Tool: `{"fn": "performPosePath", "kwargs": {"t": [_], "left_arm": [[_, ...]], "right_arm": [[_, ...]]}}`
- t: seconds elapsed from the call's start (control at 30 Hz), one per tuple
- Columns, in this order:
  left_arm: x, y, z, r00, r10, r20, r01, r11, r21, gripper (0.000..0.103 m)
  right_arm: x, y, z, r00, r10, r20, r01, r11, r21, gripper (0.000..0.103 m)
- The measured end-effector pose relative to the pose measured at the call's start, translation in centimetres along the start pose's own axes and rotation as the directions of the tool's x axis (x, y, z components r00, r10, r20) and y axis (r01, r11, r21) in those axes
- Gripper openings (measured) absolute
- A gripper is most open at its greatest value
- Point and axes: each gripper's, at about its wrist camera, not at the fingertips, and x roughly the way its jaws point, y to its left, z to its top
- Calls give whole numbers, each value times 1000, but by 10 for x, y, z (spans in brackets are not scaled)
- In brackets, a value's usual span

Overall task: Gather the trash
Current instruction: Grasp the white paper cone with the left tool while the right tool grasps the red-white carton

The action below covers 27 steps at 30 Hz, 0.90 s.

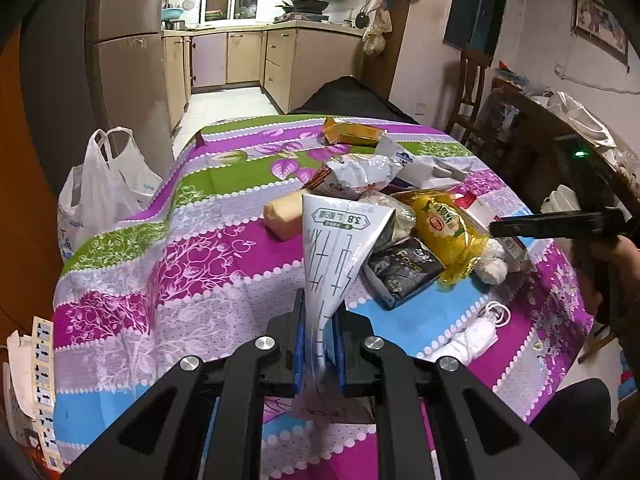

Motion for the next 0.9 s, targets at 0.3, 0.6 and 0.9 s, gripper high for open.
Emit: {"fn": "performPosePath", "kwargs": {"t": [0.3, 0.6, 0.9], "left_arm": [[2, 8, -3, 1000, -5, 16, 6, 999, -49, 13], [-30, -11, -1, 991, 15, 135, -4, 996, -84, 12], [-58, -95, 59, 958, -106, 267, 121, 992, -40, 12]], "right_arm": [[-3, -5, -4, 1000, -14, 15, 14, 1000, -4, 5], [-93, 2, -36, 945, -96, 313, 96, 995, 17, 5], [-206, -22, -70, 819, -236, 523, 216, 971, 99, 5]]}}
